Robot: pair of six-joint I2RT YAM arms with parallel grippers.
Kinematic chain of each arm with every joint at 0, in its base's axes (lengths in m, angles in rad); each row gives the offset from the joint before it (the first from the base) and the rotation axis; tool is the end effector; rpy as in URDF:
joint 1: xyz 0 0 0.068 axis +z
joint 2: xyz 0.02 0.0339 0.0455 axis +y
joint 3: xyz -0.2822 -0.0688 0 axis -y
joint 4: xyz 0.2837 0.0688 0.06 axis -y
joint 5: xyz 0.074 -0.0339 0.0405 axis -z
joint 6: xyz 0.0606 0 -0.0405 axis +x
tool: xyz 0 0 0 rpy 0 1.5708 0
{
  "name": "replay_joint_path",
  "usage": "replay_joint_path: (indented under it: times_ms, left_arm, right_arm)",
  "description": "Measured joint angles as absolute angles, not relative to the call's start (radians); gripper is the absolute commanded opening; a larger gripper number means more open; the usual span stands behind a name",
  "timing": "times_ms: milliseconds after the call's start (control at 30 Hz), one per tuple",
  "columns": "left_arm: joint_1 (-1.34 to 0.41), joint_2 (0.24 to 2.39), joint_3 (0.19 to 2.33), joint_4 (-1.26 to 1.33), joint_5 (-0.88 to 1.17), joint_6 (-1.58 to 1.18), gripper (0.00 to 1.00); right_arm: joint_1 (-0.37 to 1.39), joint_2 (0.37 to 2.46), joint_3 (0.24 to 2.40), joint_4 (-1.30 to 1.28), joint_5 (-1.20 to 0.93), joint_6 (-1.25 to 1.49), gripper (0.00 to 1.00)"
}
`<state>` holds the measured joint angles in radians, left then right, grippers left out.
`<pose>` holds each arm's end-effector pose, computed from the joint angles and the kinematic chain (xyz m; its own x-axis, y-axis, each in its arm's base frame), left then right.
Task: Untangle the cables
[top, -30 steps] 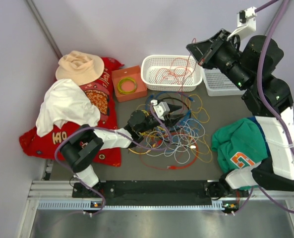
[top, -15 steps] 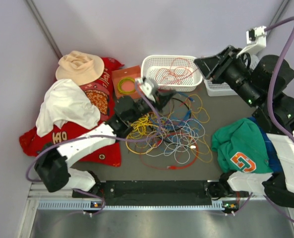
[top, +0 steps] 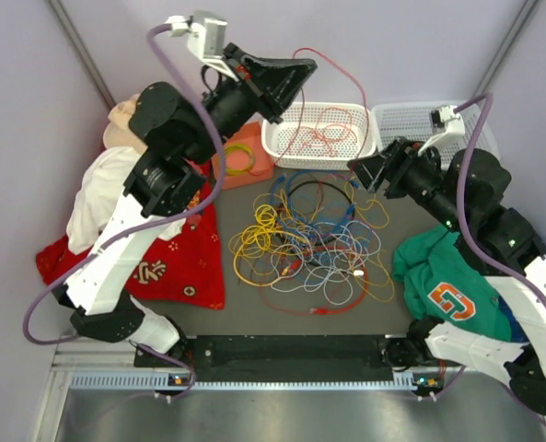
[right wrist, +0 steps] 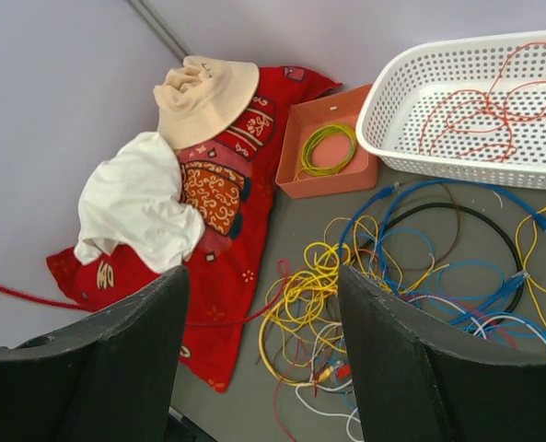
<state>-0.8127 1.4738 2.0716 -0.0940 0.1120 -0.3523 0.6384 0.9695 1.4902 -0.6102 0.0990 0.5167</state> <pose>0.2089 -0.2304 0.6684 0.0393 -0.5402 -0.8406 0.8550 0.4536 -0.2515 0.1725 0.1206 0.5274 -0.3163 0.3774 -0.8703 -0.4114 0.7721 0.4844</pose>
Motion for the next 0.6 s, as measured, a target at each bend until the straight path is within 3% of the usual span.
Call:
replay_joint_path:
  times_ms: [267,600]
  left_arm:
    - [-0.812,1.57,2.094,-0.289,0.106,-0.397,0.0]
    - [-0.812,1.581,2.173,-0.345,0.107,-0.418,0.0]
  right_arm:
    - [0.638,0.894,1.368,-0.546,0.009,0.505,0.63]
    - [0.639,0.854,1.191,-0.493,-0.054,0.464,0.61]
